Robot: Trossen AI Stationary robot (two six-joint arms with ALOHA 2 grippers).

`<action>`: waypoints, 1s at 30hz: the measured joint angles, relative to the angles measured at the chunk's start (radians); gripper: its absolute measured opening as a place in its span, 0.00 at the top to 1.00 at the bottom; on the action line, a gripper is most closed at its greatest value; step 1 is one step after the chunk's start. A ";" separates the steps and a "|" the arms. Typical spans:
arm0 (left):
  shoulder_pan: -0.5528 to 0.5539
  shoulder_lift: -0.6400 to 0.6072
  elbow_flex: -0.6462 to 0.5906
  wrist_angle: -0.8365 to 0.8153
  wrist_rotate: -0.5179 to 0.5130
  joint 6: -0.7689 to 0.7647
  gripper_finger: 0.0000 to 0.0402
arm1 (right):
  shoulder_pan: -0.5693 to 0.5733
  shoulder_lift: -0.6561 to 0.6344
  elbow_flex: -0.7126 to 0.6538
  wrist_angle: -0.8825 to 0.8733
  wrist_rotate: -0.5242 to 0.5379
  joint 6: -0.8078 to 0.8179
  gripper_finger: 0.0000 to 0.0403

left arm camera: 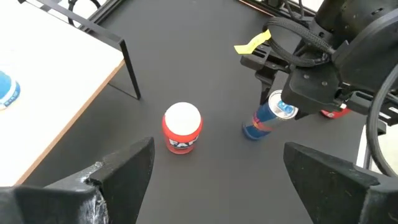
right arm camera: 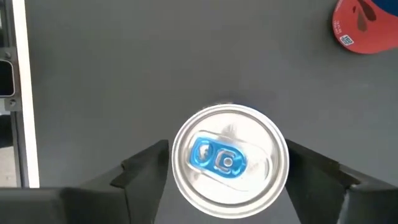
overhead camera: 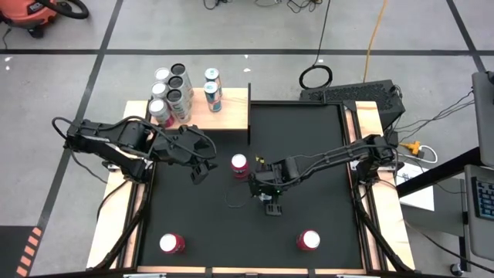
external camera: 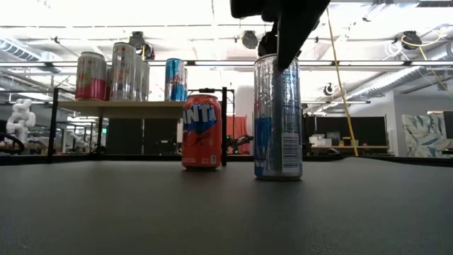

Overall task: Place canned beverage on shelf
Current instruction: Put the blue soda can on the shelf aligned with the other blue soda cans

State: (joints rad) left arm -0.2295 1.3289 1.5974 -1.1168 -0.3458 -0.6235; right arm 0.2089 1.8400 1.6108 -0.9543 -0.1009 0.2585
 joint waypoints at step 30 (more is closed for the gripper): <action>-0.083 -0.025 -0.001 0.012 -0.126 -0.114 0.10 | -0.013 -0.155 0.000 0.021 -0.008 -0.102 0.51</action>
State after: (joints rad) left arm -0.3121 1.3038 1.5967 -1.1049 -0.4721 -0.7373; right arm 0.1954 1.6852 1.6108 -0.9333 -0.1088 0.1568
